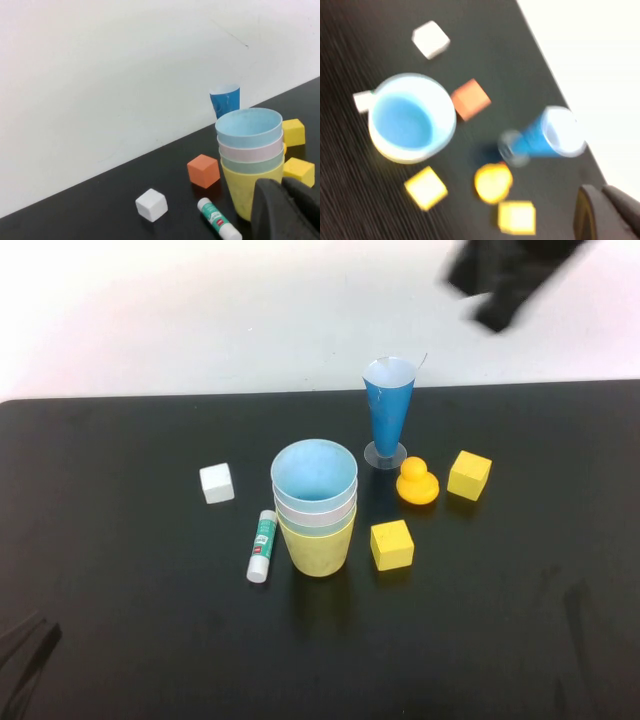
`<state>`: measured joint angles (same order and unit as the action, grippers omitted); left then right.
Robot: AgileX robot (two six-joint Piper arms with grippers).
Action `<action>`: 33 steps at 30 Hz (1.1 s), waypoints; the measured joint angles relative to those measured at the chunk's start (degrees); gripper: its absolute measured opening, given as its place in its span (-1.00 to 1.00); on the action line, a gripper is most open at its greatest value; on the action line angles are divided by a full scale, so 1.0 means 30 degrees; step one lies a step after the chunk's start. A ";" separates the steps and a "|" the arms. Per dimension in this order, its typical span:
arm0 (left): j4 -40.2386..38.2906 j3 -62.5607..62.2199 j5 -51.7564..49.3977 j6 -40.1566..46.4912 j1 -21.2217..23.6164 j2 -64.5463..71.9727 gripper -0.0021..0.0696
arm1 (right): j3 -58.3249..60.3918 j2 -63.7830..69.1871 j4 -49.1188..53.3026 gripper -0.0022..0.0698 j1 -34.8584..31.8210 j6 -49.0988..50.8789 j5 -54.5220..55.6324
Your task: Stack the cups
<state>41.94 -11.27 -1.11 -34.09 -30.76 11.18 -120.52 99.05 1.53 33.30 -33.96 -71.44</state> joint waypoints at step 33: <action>0.0131 0.0117 0.1231 -0.0812 0.0000 -0.0019 -0.94 | 3.2558 -2.7147 0.2083 -0.94 0.0000 0.4876 1.1426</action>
<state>42.34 -10.92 2.59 -36.52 -30.76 11.12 -22.84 17.61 7.77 33.30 -19.34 -37.17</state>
